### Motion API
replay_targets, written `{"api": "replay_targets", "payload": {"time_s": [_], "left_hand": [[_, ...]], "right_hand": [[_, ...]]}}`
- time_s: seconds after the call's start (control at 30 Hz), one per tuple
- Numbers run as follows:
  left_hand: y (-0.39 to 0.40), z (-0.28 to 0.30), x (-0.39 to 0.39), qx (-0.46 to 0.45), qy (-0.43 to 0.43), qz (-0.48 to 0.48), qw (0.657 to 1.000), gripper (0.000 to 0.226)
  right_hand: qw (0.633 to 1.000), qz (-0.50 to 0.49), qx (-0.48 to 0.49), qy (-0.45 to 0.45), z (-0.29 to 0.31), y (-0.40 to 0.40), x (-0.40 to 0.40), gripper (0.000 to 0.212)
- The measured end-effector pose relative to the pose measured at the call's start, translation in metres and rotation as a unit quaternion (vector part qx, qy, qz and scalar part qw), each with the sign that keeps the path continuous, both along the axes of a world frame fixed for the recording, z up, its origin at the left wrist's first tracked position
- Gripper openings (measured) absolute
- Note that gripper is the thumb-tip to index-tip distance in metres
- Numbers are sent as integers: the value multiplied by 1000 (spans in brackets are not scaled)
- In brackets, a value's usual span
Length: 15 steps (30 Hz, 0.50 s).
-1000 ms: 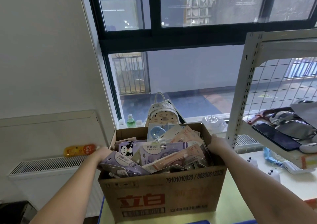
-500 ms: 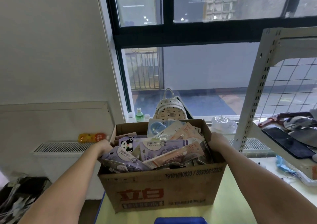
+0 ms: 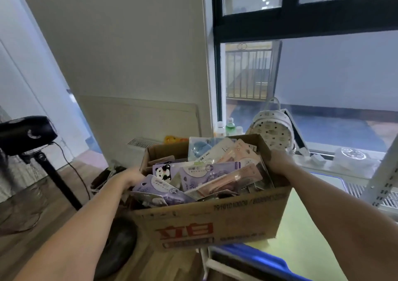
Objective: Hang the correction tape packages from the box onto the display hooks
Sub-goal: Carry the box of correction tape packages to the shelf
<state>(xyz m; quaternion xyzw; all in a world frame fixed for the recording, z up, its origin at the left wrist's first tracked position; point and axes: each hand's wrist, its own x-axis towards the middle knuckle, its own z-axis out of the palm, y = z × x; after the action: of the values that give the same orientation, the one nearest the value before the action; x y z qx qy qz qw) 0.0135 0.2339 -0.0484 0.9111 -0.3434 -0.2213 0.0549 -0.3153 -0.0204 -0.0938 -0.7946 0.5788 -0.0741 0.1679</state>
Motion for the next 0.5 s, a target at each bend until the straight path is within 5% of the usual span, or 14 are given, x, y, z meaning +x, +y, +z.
{"api": "replay_targets", "payload": {"time_s": [0.23, 0.5], "left_hand": [[129, 7, 27, 19, -20, 119, 993, 11], [307, 10, 20, -13, 1, 286, 958, 18]], "right_hand": [[990, 142, -4, -22, 14, 57, 101, 25], [949, 314, -24, -3, 14, 178, 212, 36]]}}
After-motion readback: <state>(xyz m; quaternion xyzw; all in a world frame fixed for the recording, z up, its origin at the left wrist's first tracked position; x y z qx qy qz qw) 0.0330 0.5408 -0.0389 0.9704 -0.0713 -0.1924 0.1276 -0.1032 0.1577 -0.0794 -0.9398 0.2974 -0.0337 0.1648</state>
